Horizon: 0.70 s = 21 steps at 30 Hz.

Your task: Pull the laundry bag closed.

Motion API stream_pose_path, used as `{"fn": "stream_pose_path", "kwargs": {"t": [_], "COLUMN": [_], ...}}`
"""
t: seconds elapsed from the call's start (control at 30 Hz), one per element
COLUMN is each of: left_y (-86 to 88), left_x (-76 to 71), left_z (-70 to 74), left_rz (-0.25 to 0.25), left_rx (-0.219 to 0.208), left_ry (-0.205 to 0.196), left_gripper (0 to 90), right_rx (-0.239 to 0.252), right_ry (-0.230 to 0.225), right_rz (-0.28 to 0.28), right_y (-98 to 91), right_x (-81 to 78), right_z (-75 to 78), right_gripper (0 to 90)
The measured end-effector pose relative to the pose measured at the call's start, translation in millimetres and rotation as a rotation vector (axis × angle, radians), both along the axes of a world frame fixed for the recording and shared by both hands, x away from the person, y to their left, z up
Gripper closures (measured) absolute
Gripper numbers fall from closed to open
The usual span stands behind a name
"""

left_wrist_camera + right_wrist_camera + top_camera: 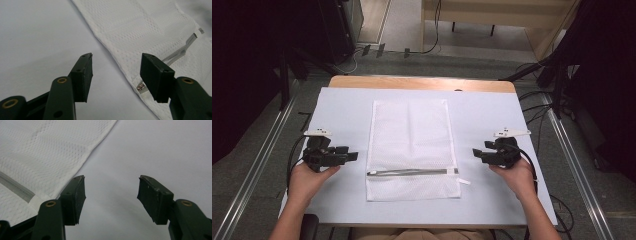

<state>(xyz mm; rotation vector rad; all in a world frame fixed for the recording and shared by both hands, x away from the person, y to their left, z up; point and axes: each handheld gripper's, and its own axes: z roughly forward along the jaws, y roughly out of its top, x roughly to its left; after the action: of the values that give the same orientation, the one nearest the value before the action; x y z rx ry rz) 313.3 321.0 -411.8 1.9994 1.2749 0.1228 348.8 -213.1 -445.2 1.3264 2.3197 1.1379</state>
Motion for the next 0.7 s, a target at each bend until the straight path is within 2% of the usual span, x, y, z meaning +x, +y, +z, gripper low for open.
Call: {"fn": "stream_pose_path", "kwargs": {"t": [0.07,0.2,0.3,0.4,0.7], "left_y": [-0.5,-0.3,2.3,3.7,7.3], "left_x": [-0.3,1.5,1.2,1.0,1.5], "left_z": [-0.4,-1.8,-3.4,-3.5,-3.6], "left_rz": [-0.002,0.007,0.014,0.022,0.032], "left_rx": [0.004,-0.001,-0.019,-0.013,-0.028], "left_ry": [-0.008,0.014,0.009,0.013,0.010], "left_gripper": [45.7,46.2,45.3,45.0,42.7], "right_rx": [-0.002,-0.006,-0.007,-0.009,-0.021], "right_ry": [0.000,0.007,0.016,0.021,0.023], "right_rz": [0.001,-0.004,-0.010,-0.010,-0.010], "right_y": [0.1,0.1,0.0,0.1,0.2], "right_x": [0.0,0.4,0.6,1.5,1.4], "right_z": [-0.1,-0.7,-1.0,-1.7,-2.7], "right_gripper": [39.8,40.2,41.2,42.4,43.7]}}
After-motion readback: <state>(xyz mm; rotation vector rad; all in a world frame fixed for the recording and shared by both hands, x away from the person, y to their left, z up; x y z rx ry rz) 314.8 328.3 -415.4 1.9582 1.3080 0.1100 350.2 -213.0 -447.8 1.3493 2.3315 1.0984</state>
